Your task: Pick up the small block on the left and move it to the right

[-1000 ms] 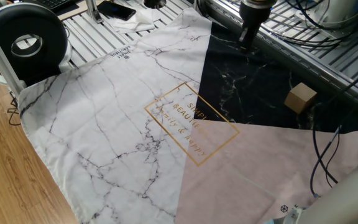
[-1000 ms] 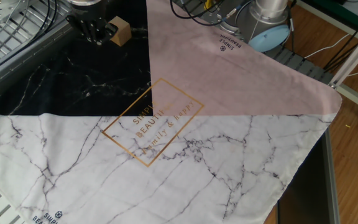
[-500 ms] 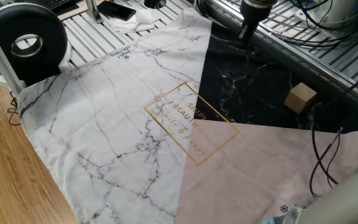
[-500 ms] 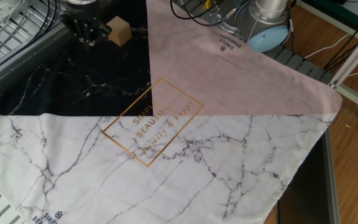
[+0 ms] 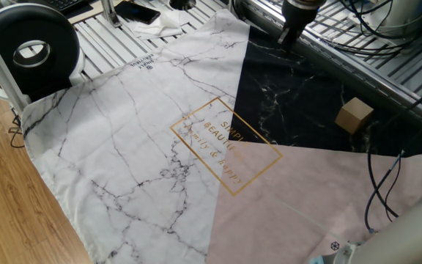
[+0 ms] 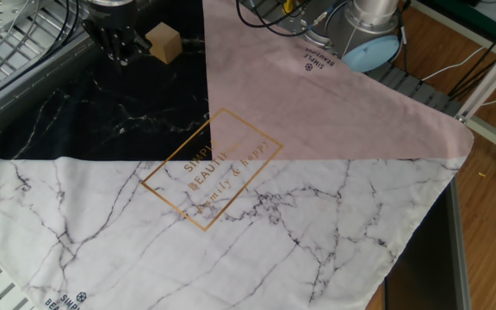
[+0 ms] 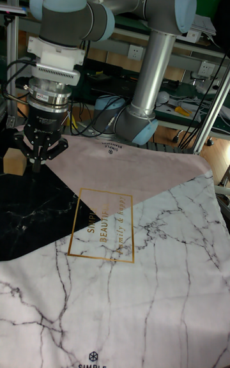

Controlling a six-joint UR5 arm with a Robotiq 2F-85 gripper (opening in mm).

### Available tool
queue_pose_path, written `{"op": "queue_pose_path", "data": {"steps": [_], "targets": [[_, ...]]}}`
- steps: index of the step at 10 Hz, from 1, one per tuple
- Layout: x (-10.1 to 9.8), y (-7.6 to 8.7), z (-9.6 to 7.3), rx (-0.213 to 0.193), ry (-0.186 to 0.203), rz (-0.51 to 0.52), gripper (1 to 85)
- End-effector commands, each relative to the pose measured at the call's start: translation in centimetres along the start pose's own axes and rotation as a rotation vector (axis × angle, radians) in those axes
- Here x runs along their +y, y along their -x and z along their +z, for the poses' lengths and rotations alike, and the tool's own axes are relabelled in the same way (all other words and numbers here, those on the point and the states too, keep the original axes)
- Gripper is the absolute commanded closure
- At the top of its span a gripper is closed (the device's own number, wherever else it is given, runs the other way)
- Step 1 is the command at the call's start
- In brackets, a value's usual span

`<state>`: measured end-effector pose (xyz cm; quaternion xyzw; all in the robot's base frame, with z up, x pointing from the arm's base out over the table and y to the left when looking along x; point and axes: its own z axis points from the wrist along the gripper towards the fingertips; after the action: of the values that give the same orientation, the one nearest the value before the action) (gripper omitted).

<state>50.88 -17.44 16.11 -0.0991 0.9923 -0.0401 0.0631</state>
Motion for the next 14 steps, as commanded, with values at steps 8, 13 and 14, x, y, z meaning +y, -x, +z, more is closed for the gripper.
{"op": "queue_pose_path", "data": {"steps": [8,13,14], "targets": [[-6.3,-7.6,5.8,0.034,0.060,-0.110,0.7],[-6.8,-7.8,5.5,0.041,0.050,-0.097,1.3],[-6.6,-8.1,5.5,0.053,0.059,-0.086,1.3]]}}
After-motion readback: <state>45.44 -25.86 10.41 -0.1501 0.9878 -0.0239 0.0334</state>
